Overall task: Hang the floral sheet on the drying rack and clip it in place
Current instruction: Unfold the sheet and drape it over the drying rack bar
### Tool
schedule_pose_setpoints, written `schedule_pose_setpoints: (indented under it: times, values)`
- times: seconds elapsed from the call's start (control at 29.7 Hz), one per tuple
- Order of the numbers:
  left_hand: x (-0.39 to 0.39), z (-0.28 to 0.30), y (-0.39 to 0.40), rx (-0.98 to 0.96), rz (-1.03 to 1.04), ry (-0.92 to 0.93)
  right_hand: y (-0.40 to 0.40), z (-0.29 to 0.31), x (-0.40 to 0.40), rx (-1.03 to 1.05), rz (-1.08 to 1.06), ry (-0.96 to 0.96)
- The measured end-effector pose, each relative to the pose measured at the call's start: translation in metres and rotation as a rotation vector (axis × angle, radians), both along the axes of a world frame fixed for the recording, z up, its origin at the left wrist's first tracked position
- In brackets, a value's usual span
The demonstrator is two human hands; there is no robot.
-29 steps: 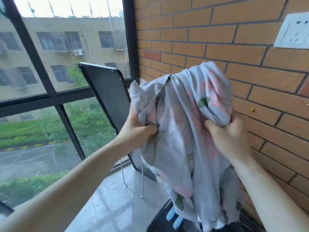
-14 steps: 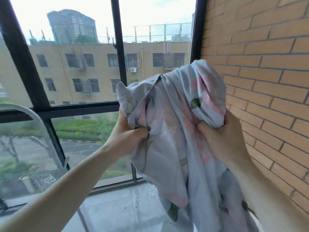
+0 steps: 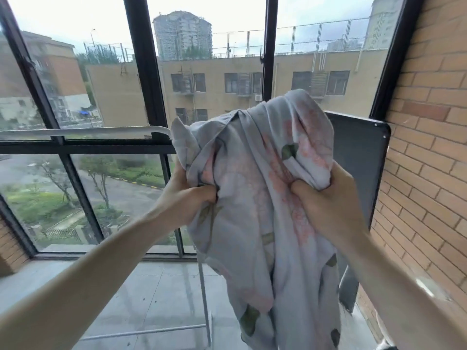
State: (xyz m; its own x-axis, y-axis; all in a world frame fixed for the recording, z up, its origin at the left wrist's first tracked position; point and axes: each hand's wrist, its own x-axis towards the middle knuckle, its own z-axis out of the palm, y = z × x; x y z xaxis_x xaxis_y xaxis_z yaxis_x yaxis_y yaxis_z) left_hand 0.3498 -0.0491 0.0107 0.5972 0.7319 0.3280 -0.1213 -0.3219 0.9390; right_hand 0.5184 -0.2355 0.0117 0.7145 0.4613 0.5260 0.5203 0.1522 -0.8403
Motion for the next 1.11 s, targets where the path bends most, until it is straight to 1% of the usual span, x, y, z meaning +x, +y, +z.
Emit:
schedule_pose_setpoints:
  times: [0.1,0.2,0.37,0.44,0.54,0.57,0.64,0.67,0.84,0.91,1.04,1.11]
  values:
    - [-0.038,-0.01,0.017,-0.013,0.02,0.108,0.025,-0.02,-0.021,-0.023,0.098,0.058]
    - [-0.074,-0.024,0.039,-0.057,0.131,0.244,0.053,-0.049,-0.042,-0.052,0.175,0.102]
    - [-0.118,-0.061,0.085,-0.062,0.202,0.372,0.1,-0.097,-0.06,-0.074,0.278,0.161]
    - [-0.133,-0.073,0.099,-0.041,0.328,0.358,0.122,-0.116,-0.064,-0.104,0.318,0.158]
    - [-0.151,-0.082,0.112,-0.099,0.47,0.391,0.151,-0.146,-0.067,-0.202,0.364,0.162]
    - [-0.16,-0.084,0.12,-0.158,0.497,0.389,0.164,-0.157,-0.069,-0.249,0.392,0.156]
    - [-0.173,-0.086,0.13,-0.265,0.531,0.322,0.18,-0.173,-0.069,-0.316,0.432,0.131]
    - [-0.183,-0.087,0.137,-0.301,0.584,0.303,0.193,-0.181,-0.073,-0.349,0.47,0.11]
    - [-0.225,-0.101,0.154,-0.359,0.734,0.287,0.241,-0.207,-0.099,-0.498,0.614,0.089]
    - [-0.242,-0.1,0.159,-0.38,0.791,0.266,0.258,-0.208,-0.11,-0.55,0.661,0.038]
    - [-0.271,-0.081,0.174,-0.317,0.945,0.225,0.282,-0.209,-0.127,-0.694,0.677,-0.102]
    - [-0.288,-0.074,0.188,-0.269,0.966,0.216,0.293,-0.212,-0.139,-0.743,0.678,-0.117]
